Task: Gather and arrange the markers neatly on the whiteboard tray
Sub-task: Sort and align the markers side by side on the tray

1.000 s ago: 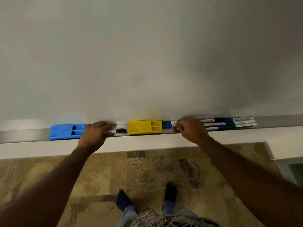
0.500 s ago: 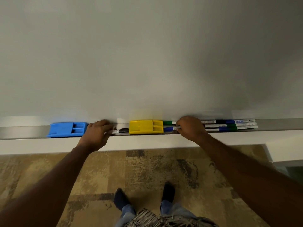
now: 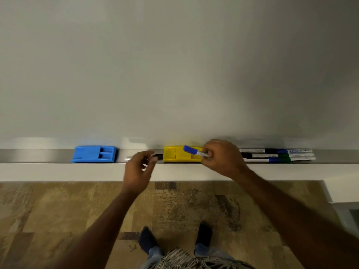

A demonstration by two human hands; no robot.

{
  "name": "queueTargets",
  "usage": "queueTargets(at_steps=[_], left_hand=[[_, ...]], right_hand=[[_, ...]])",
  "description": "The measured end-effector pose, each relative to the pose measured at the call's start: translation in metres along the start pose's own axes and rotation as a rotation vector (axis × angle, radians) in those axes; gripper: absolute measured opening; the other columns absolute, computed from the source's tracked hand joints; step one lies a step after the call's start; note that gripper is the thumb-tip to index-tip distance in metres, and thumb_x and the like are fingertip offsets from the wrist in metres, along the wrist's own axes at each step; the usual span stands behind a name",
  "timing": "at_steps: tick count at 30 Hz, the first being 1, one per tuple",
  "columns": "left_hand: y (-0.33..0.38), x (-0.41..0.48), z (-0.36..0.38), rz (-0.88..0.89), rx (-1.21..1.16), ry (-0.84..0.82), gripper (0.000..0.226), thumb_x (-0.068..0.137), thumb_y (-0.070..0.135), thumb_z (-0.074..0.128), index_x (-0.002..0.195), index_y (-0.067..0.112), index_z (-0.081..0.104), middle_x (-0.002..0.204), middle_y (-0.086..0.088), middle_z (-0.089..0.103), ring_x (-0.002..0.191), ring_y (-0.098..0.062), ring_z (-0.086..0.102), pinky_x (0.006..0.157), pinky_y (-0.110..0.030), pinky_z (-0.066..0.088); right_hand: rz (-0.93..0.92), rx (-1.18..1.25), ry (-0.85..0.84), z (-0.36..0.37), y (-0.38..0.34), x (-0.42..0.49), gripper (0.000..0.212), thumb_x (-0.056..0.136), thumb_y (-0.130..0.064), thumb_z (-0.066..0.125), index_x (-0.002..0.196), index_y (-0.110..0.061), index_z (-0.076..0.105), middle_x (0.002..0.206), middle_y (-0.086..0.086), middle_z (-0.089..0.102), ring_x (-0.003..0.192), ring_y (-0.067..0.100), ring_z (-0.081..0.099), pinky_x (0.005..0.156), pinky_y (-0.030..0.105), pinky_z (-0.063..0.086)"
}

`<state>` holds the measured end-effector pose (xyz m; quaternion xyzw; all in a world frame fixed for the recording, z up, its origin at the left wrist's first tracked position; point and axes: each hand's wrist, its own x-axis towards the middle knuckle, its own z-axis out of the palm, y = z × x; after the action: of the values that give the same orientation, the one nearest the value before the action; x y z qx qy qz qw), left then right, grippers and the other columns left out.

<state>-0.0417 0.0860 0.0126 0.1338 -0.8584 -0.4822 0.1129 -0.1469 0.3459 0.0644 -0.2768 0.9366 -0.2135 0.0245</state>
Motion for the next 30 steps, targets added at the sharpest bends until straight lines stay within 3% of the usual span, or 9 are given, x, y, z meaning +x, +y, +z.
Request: queueTargets(at_steps=[5,10,15,20,23,26,30], left_hand=[[0.033,-0.022,0.026,-0.278,-0.548,-0.171,0.030,0.091,0.036,0.058,0.110,0.014,0.066,0.096,-0.007,0.072,0.093,-0.022,0.068,0.075,-0.029,0.056],[0.032,-0.025,0.019,-0.385,-0.689,0.018,0.024,0.097,0.022,0.053,0.112,0.006,0.065,0.097,-0.011,0.074,0.095,-0.025,0.070,0.081,-0.032,0.058],[0.017,0.000,-0.014,-0.129,-0.290,0.076,0.015,0.096,0.027,0.057,0.100,0.016,0.065,0.092,-0.001,0.071,0.082,-0.024,0.065,0.076,-0.042,0.054],[-0.006,0.042,-0.043,0.198,0.263,-0.095,0.035,0.100,0.037,0.043,0.127,0.019,0.057,0.097,0.005,0.051,0.080,-0.005,0.051,0.065,-0.020,0.040],[-0.018,0.053,-0.041,0.316,0.534,-0.241,0.035,0.099,0.024,0.046,0.132,0.014,0.056,0.108,-0.004,0.052,0.089,-0.017,0.053,0.074,-0.031,0.047],[-0.028,0.055,-0.034,0.359,0.646,-0.297,0.037,0.094,0.012,0.052,0.130,0.011,0.057,0.115,-0.009,0.058,0.098,-0.027,0.057,0.083,-0.042,0.051],[-0.036,0.058,-0.027,0.357,0.704,-0.274,0.029,0.092,0.014,0.057,0.120,0.013,0.064,0.116,-0.007,0.064,0.101,-0.026,0.061,0.084,-0.039,0.048]], right_hand=[[-0.057,0.049,-0.094,0.028,-0.063,0.012,0.016,0.075,-0.035,0.068,0.078,-0.020,0.067,0.076,-0.005,0.056,0.070,0.017,0.055,0.056,0.031,0.043],[-0.064,0.150,-0.101,0.049,-0.102,0.025,0.016,0.078,-0.035,0.067,0.080,-0.019,0.067,0.077,-0.003,0.057,0.071,0.021,0.058,0.055,0.029,0.038],[-0.008,0.219,-0.056,0.052,-0.094,0.024,0.019,0.078,-0.038,0.073,0.084,-0.020,0.069,0.075,-0.003,0.060,0.071,0.017,0.056,0.058,0.034,0.046],[0.125,0.230,-0.102,0.063,-0.064,0.006,0.020,0.080,-0.038,0.072,0.091,-0.021,0.071,0.081,-0.008,0.064,0.077,0.013,0.058,0.067,0.036,0.051],[0.160,0.228,-0.126,0.070,-0.053,-0.004,0.020,0.081,-0.040,0.071,0.094,-0.024,0.070,0.082,-0.011,0.064,0.075,0.009,0.057,0.066,0.033,0.051],[0.204,0.202,-0.167,0.075,-0.045,-0.014,0.022,0.081,-0.042,0.070,0.096,-0.026,0.069,0.081,-0.012,0.063,0.072,0.006,0.055,0.064,0.027,0.048],[0.258,0.176,-0.210,0.079,-0.031,-0.029,0.020,0.082,-0.042,0.068,0.095,-0.026,0.068,0.082,-0.011,0.065,0.074,0.007,0.055,0.066,0.027,0.046]])
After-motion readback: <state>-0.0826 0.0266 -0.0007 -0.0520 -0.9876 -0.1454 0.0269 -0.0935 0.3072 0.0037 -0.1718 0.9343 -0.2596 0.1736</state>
